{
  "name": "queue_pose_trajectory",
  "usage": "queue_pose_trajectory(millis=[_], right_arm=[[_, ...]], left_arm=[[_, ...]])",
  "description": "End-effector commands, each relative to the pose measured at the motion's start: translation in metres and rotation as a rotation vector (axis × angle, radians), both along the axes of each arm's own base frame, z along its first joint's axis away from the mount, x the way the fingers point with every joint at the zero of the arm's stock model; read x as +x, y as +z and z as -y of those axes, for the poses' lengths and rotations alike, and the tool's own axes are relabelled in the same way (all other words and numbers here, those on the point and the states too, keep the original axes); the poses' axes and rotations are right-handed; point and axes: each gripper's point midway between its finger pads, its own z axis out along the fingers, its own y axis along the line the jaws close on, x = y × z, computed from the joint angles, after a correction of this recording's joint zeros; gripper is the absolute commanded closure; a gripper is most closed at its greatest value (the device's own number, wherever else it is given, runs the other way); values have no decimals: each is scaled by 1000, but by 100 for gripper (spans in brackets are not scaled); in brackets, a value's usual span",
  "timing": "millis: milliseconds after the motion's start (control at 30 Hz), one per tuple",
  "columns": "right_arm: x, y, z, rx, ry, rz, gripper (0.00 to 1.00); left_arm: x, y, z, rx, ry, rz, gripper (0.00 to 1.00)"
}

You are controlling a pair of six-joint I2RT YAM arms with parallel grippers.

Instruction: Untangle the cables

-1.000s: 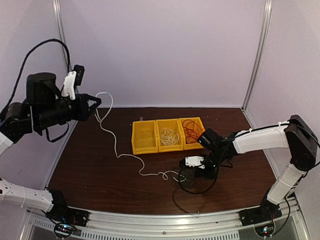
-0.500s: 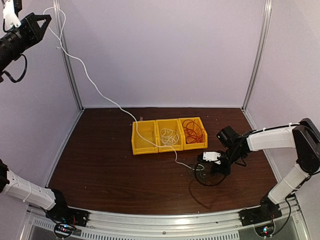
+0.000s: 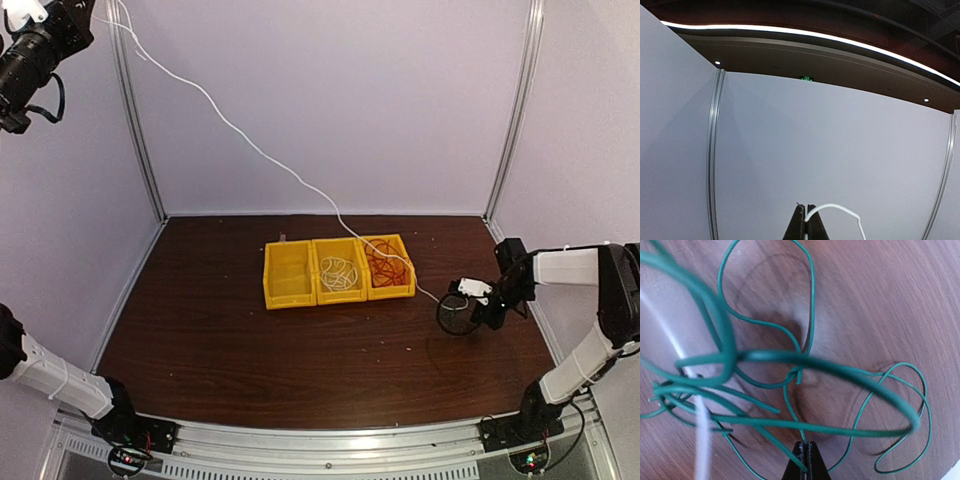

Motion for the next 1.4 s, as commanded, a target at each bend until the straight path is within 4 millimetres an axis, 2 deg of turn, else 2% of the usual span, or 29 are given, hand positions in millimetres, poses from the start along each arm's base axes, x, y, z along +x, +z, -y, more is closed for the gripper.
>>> queue_pose_trajectory(millis=[0,167,233,300,400,433,500,567,633,700,767,933,1200,1367], right_arm=[[14,7,18,19,-10,11,99],[34,9,35,13,-63,37,100],[36,11,37,38,-68,27,100],[35,15,33,59,-56,25,100],[49,20,39,73,-122,72,100],[53,18,44,75,-151,68,100],[55,7,53,81,-171,16,100],[51,4,51,115,-155,-37,100],[48,12,43,151,-127,-22,99],[47,24,33,180,-103,7,97],[45,35,24,217,-89,13,94],[40,55,7,298,-77,18,80],[30,75,-11,331,-54,54,73],[27,76,-18,353,-56,59,69]], left_arm=[[-11,17,-24,-68,72,65,100],[-26,31,-53,-112,152,104,100],[-34,38,-65,-118,177,117,100],[-29,32,-59,-97,179,114,100],[-17,22,-44,-54,173,71,100],[-20,24,-49,-75,177,78,100],[-37,35,-72,-150,193,130,100],[-49,44,-84,-185,190,175,100],[-39,43,-67,-128,162,149,100],[-20,30,-29,-28,89,116,100],[-7,17,-4,9,34,86,100],[24,-16,49,85,-50,35,100],[73,-72,130,160,-170,-77,100],[91,-81,164,169,-223,-79,100]])
